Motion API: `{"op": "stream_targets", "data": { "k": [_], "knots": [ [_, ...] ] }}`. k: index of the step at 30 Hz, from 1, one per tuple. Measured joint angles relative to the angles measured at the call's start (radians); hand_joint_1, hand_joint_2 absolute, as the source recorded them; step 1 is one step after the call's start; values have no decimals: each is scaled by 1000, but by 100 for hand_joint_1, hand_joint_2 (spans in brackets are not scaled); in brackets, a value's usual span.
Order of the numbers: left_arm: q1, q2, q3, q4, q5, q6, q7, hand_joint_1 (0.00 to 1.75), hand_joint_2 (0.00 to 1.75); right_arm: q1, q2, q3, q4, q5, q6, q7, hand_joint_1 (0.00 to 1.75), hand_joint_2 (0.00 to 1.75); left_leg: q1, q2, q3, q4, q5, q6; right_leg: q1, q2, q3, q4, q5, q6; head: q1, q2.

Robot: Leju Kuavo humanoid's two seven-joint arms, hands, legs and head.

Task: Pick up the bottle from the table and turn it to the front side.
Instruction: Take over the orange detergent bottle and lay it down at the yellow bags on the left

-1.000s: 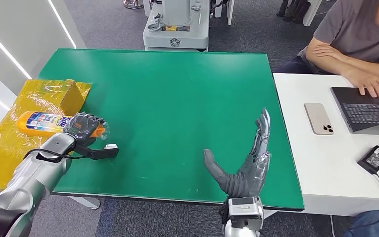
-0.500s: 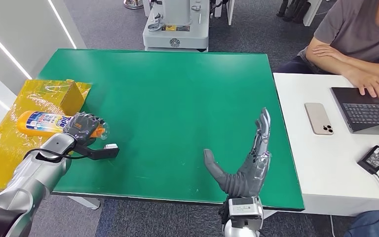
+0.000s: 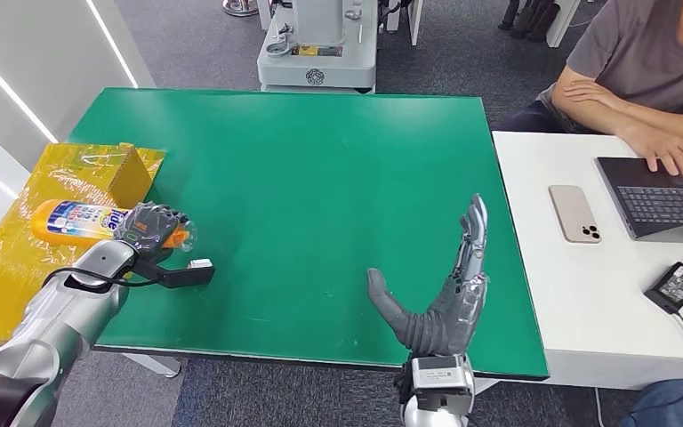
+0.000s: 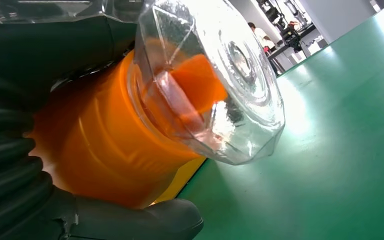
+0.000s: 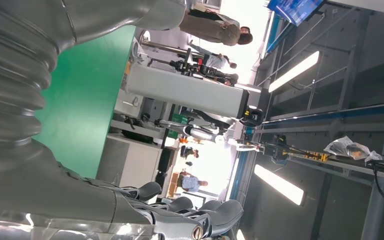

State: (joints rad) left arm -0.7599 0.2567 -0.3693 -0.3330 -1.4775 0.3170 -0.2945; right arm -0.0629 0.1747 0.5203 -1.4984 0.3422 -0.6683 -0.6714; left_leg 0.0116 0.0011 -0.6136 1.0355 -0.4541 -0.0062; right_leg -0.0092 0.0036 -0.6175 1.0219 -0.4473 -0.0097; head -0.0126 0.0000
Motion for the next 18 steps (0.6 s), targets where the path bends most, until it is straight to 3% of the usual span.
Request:
{"op": "stream_targets", "data": {
  "k": [18],
  "knots": [
    [0,0,0,0,0,0,0,175,175,0,0,0,0,0,0,0,0,175,0,0,0,0,0,0,0,0,0,0,0,0,0,0]
  ]
}}
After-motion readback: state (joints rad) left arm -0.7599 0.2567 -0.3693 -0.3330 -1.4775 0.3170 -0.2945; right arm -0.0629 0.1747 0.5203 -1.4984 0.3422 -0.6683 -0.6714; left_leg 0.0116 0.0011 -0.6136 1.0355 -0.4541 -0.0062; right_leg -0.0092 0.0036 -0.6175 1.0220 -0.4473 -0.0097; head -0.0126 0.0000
